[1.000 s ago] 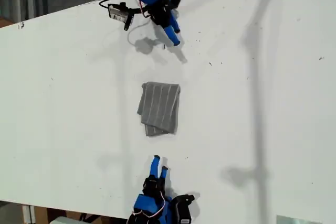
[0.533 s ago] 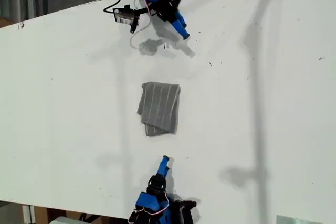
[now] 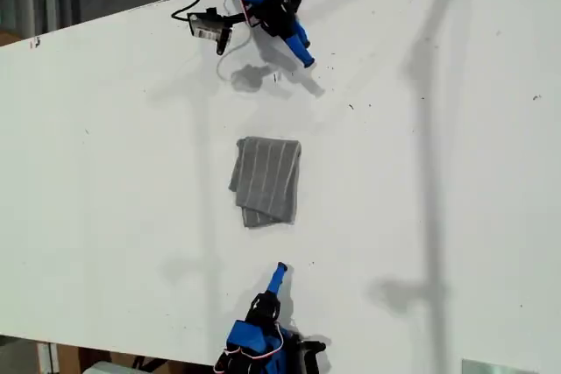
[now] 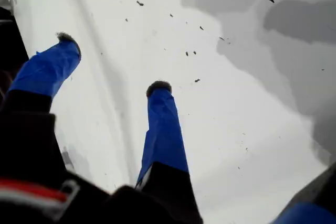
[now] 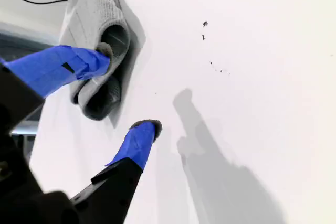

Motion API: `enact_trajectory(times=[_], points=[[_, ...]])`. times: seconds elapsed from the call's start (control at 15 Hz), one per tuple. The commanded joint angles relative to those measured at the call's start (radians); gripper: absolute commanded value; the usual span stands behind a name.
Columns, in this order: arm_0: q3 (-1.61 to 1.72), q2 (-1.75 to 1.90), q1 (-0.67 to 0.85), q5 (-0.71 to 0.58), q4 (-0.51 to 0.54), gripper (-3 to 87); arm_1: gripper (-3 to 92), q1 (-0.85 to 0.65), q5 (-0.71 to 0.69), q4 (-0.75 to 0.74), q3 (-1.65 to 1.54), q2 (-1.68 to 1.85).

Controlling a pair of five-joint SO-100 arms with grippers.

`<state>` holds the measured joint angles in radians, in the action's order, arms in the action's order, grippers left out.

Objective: Grasp corners of a square towel and fold twice.

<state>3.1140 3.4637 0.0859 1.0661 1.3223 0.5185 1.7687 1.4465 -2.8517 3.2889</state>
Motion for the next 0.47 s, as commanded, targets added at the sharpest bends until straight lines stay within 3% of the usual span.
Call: enact_trajectory(times=[0.0, 0.4], points=[[0.005, 0.003, -0.008, -0.006, -0.015, 24.0, 29.7, -0.003, -0.003, 0.008, 0.023, -0.002], [0.005, 0.003, -0.008, -0.006, -0.015, 21.3, 29.7, -0.005, -0.003, 0.008, 0.023, -0.002]])
